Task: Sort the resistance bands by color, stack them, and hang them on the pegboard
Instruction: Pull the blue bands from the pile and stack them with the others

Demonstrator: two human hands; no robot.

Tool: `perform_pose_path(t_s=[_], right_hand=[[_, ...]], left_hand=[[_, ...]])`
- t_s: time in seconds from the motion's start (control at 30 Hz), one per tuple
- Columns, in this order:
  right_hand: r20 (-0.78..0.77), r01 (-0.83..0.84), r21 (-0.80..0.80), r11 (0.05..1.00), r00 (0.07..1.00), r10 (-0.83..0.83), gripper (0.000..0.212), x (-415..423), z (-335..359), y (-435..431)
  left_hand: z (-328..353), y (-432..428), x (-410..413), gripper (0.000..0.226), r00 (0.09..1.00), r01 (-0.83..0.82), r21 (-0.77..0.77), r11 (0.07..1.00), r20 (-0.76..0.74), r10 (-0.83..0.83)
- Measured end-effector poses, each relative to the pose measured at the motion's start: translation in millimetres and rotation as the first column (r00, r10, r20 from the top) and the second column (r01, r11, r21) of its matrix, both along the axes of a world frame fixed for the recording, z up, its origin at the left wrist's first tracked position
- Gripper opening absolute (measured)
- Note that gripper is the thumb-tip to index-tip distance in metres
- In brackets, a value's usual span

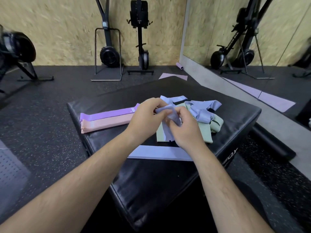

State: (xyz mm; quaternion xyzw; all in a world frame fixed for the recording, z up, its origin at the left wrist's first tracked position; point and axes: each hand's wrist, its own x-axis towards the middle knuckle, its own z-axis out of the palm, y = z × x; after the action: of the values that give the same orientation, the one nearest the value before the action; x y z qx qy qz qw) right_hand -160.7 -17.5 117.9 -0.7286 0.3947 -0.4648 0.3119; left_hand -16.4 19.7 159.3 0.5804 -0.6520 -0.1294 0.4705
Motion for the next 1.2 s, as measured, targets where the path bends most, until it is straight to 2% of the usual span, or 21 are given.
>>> perform_pose_path(t_s=[0.13, 0.23, 0.37, 0.47, 0.53, 0.67, 0.77, 0.83, 0.97, 1.1, 1.2], right_hand=[[-0.052, -0.053, 0.04, 0.998, 0.997, 0.055, 0.015, 1.0, 17.4, -15.1], [-0.198, -0.046, 0.039, 0.998, 0.979, 0.052, 0.019, -2.9, 26.0, -29.7], [-0.383, -0.003, 0.065, 0.998, 0.923, 0.028, 0.018, -18.8, 31.3, -45.5], [-0.512, 0.074, 0.119, 0.99, 0.859, -0.003, 0.017, -35.8, 29.5, -53.6], [-0.536, 0.085, 0.134, 0.987, 0.844, 0.0, 0.016, -46.9, 26.9, -54.1], [-0.42, 0.1, 0.171, 0.98, 0.907, -0.019, 0.017, -67.1, 16.7, -50.3], [-0.187, 0.09, 0.301, 0.949, 0.982, -0.034, 0.017, -76.2, -0.9, -42.5], [-0.082, 0.072, 0.375, 0.924, 0.996, -0.045, 0.023, -78.2, -14.3, -35.3], [0.029, 0.065, 0.411, 0.909, 0.996, -0.084, 0.036, -82.5, -33.4, -27.3], [0.053, 0.128, 0.382, 0.915, 0.986, -0.16, 0.036, -88.2, -50.4, -16.9], [-0.043, 0.168, 0.297, 0.94, 0.986, -0.162, 0.034, -87.8, -63.0, -8.6]], left_hand=[[22.5, -3.0, 12.4, 0.01, 0.99, -0.035, -0.04, 0.999, -0.141, 0.029], [37.7, -6.2, 26.9, 0.01, 0.961, -0.086, -0.056, 0.995, -0.266, 0.068], [47.9, -8.9, 54.7, 0.009, 0.877, -0.166, -0.039, 0.985, -0.462, 0.13], [36.4, -10.1, 77.1, 0.01, 0.832, -0.237, 0.009, 0.972, -0.515, 0.207], [21.1, -10.5, 86.8, 0.012, 0.816, -0.26, 0.069, 0.963, -0.517, 0.257], [-11.5, -2.3, 90.7, 0.012, 0.774, -0.244, 0.144, 0.959, -0.566, 0.282], [-35.1, 8.5, 87.2, 0.016, 0.733, -0.232, 0.177, 0.956, -0.615, 0.291], [-51.2, 10.4, 86.0, 0.014, 0.726, -0.221, 0.205, 0.953, -0.619, 0.301], [-73.0, 17.8, 88.4, 0.02, 0.713, -0.209, 0.234, 0.95, -0.629, 0.312], [-93.2, 35.1, 90.5, 0.015, 0.774, -0.344, 0.213, 0.914, -0.486, 0.405], [-109.1, 46.6, 86.2, 0.012, 0.816, -0.437, 0.149, 0.887, -0.348, 0.461]])
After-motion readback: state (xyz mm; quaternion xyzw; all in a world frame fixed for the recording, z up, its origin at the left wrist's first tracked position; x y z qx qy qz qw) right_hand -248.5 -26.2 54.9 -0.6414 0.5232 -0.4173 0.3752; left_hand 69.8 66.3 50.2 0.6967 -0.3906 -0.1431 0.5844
